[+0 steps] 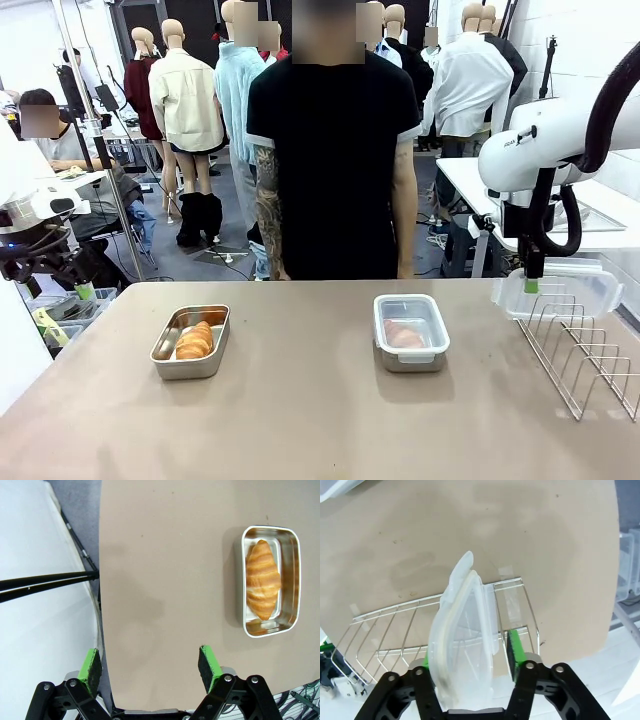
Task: Place the bread in airtight containers.
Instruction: Pick up one Airtight Container lid and hand it to the human, then release when the human grabs the Airtight Container lid.
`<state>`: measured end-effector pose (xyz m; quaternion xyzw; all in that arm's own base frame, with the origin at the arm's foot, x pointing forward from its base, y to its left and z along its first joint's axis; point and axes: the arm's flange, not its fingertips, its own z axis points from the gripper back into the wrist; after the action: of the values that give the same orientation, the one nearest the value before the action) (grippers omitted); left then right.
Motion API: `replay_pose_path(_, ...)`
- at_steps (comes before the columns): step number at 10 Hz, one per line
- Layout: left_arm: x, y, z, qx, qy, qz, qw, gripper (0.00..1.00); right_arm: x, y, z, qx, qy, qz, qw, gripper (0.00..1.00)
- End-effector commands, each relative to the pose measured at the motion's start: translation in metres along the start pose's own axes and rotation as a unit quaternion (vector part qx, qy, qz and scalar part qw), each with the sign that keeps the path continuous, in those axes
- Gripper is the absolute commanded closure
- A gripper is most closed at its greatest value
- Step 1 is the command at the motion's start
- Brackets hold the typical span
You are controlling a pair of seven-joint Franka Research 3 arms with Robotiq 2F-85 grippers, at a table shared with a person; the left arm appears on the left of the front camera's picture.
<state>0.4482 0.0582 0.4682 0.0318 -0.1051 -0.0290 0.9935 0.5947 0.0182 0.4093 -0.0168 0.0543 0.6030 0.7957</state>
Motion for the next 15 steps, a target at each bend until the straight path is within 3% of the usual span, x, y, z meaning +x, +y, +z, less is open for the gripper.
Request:
replay_pose_path(1, -0.0019, 0.0017, 0.0005, 0.005, 0.0, 0.001, 1.0, 0.0, 0.0018, -0.0044, 0.0009, 0.003, 0.021, -0.011, 1.0, 0.99)
replay_pose_path(7, -0.0019, 0.0017, 0.0005, 0.005, 0.0, 0.001, 1.0, 0.0, 0.0045, -0.0018, 0.0046, 0.005, 0.024, -0.008, 1.0, 1.0)
replay_pose_path(9, -0.0019, 0.0017, 0.0005, 0.005, 0.0, 0.001, 1.0, 0.0, 0.0058, -0.0019, 0.0071, 0.03, 0.022, 0.004, 0.999, 1.0)
replay_pose_path(10, -0.0019, 0.0017, 0.0005, 0.005, 0.0, 0.001, 1.0, 0.0, 0.0022, -0.0005, 0.0059, 0.002, 0.007, 0.003, 1.0, 1.0)
replay_pose_path(15, -0.0019, 0.0017, 0.0005, 0.005, 0.0, 0.001, 1.0, 0.0, 0.0022, -0.0005, 0.0059, 0.002, 0.007, 0.003, 1.0, 1.0)
